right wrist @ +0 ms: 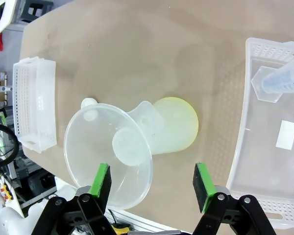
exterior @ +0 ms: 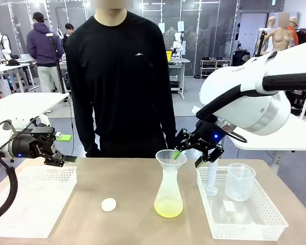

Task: Prepare the solutions needed for the experiment.
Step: Once the solution is in the Big flask , pick up the Plastic Funnel and place it back into the right Organizing basket.

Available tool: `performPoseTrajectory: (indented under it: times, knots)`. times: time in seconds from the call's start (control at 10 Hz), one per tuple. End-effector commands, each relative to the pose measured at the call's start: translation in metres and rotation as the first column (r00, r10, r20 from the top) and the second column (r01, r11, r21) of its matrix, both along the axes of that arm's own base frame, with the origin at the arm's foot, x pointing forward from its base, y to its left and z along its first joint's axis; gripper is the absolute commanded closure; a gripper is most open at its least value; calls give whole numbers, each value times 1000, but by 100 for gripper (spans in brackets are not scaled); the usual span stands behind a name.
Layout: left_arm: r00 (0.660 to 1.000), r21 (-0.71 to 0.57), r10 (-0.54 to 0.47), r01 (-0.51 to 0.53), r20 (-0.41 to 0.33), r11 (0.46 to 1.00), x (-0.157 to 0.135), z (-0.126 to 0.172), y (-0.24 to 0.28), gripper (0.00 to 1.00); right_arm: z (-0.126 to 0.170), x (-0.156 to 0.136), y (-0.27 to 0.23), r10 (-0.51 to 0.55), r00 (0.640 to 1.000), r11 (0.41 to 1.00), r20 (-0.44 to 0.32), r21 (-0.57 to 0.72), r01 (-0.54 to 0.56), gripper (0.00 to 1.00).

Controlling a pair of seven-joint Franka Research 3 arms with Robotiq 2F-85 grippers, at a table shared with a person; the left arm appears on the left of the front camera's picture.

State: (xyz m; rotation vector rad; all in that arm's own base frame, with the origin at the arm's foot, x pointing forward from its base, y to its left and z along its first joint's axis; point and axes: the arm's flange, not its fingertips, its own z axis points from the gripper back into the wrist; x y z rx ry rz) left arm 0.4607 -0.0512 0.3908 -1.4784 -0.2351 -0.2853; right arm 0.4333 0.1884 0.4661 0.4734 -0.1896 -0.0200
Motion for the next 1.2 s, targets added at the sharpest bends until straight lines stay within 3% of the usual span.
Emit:
performPoseTrajectory:
  times: [0.0, 0.1, 0.2, 0.3, 0.4, 0.5, 0.6, 0.7, 0.8, 1.1]
  knots:
    - [1000, 2, -12, 12, 12, 1000, 0, 2, 1, 0, -3, 5, 8, -44, 999, 999, -15, 19, 45, 31]
    - [1000, 2, -12, 12, 12, 1000, 0, 2, 1, 0, -4, 5, 7, -47, 999, 999, -21, 17, 47, 33]
    - [1000, 2, -12, 12, 12, 1000, 0, 2, 1, 0, -4, 4, 7, -42, 999, 999, -27, 21, 43, 50]
    - [1000, 2, -12, 12, 12, 1000, 0, 2, 1, 0, -5, 3, 7, -41, 999, 999, -35, 25, 41, 51]
    - [1000, 2, -12, 12, 12, 1000, 0, 2, 1, 0, -6, 4, 7, -43, 998, 999, -40, 25, 44, 69]
    - [1000, 2, -12, 12, 12, 1000, 0, 2, 1, 0, -7, 4, 7, -46, 998, 998, -40, 32, 47, 70]
    - [1000, 2, -12, 12, 12, 1000, 0, 2, 1, 0, -8, 5, 8, -48, 998, 998, -45, 35, 49, 87]
    - [1000, 2, -12, 12, 12, 1000, 0, 2, 1, 0, -10, 6, 10, -45, 997, 998, -55, 34, 47, 88]
    - [1000, 2, -12, 12, 12, 1000, 0, 2, 1, 0, -11, 7, 12, -45, 997, 998, -61, 32, 47, 100]
    - [1000, 2, -12, 12, 12, 1000, 0, 2, 1, 0, -13, 6, 14, -40, 998, 998, -56, 41, 43, 100]
